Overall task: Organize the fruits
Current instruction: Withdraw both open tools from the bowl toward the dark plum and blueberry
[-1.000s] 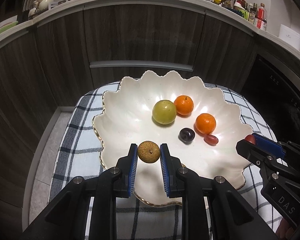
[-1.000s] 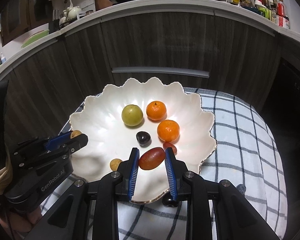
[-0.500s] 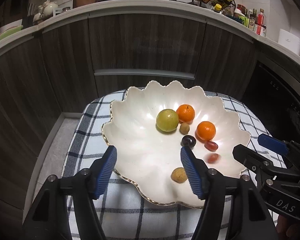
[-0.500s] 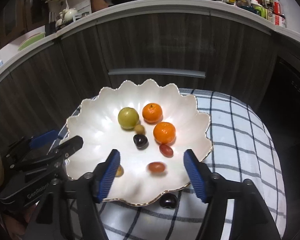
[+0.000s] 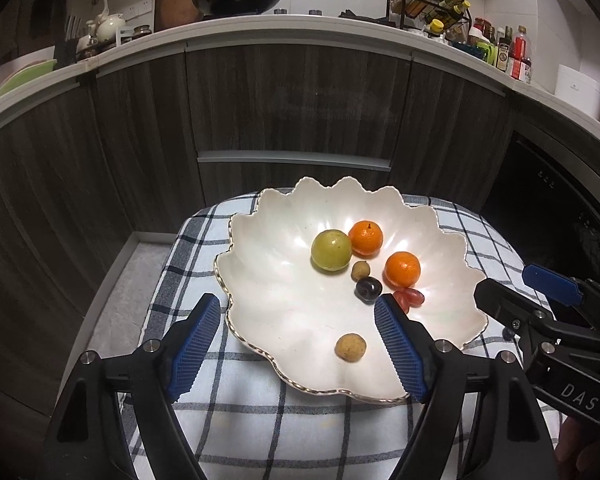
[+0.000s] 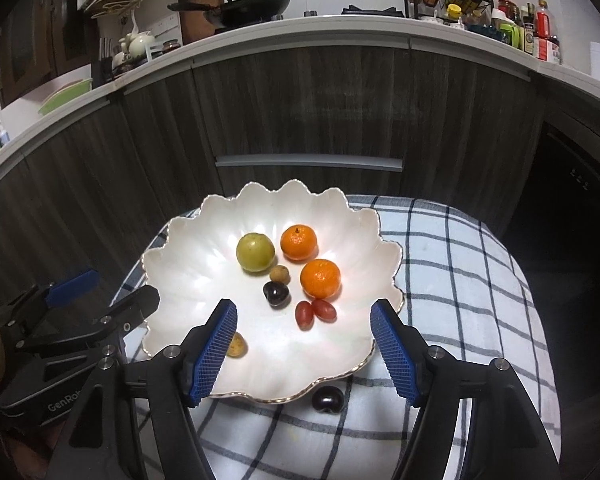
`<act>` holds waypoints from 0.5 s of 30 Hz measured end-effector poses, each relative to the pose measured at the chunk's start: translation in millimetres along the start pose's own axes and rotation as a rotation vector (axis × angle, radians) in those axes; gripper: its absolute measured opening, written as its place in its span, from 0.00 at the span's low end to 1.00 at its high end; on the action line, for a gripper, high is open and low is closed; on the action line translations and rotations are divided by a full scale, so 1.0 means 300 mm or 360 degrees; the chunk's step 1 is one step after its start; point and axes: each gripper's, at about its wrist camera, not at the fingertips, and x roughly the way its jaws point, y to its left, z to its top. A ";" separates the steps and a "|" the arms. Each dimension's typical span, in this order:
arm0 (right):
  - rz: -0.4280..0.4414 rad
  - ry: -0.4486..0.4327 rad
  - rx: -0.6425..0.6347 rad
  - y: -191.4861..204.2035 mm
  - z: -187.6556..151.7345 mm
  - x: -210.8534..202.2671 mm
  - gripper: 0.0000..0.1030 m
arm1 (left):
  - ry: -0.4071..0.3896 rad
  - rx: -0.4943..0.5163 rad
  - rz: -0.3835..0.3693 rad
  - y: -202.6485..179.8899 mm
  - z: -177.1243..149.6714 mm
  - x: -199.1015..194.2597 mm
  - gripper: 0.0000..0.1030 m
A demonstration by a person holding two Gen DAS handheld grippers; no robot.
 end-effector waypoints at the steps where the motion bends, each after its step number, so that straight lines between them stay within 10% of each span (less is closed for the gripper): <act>1: 0.0001 -0.0008 -0.0001 -0.001 0.001 -0.009 0.68 | -0.0002 -0.0001 0.0000 -0.003 0.000 -0.006 0.77; 15: -0.0004 -0.0084 0.0010 -0.031 -0.004 -0.109 0.68 | -0.0049 0.0019 0.0015 -0.056 -0.004 -0.097 0.80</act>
